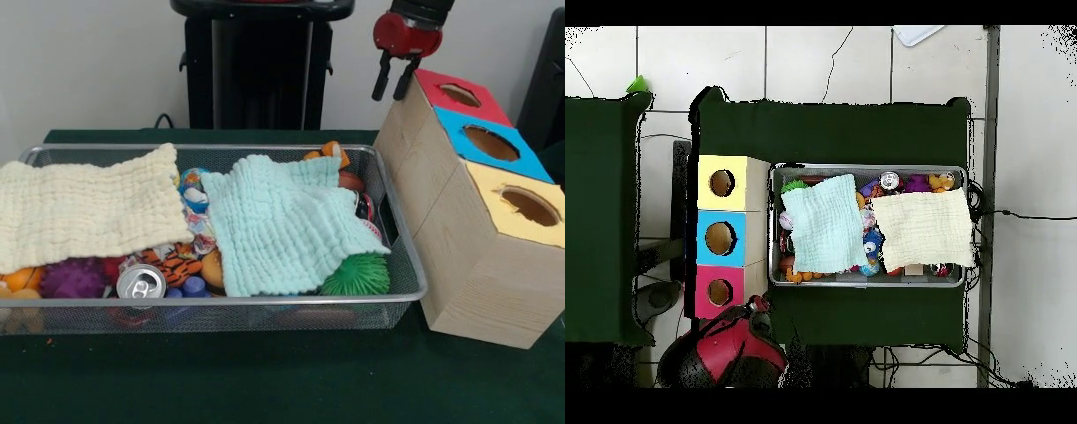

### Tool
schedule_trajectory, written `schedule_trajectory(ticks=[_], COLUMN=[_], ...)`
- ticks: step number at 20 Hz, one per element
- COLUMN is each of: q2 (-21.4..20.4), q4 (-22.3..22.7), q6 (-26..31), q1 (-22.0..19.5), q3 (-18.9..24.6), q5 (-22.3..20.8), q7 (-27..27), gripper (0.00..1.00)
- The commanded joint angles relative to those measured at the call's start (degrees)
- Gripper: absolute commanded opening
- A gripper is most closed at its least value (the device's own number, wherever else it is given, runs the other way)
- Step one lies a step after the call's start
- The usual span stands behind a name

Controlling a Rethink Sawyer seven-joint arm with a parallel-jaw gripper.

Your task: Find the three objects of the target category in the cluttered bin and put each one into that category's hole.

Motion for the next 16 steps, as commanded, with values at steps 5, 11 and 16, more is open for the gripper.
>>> schedule_trajectory(ticks=[5, 11, 16], q2=[-1.0, 0.2, 0.3], q4=[3.0, 1.2, -1.9], q6=[0.6, 0.4, 3.1], q1=[1.1, 0.2, 0.8], q3=[6.9, 7.3, 7.7], q5=[6.1, 6.2, 6.9], q7=[12.8, 12.2, 11.4], gripper=[1.0, 1.0, 1.0])
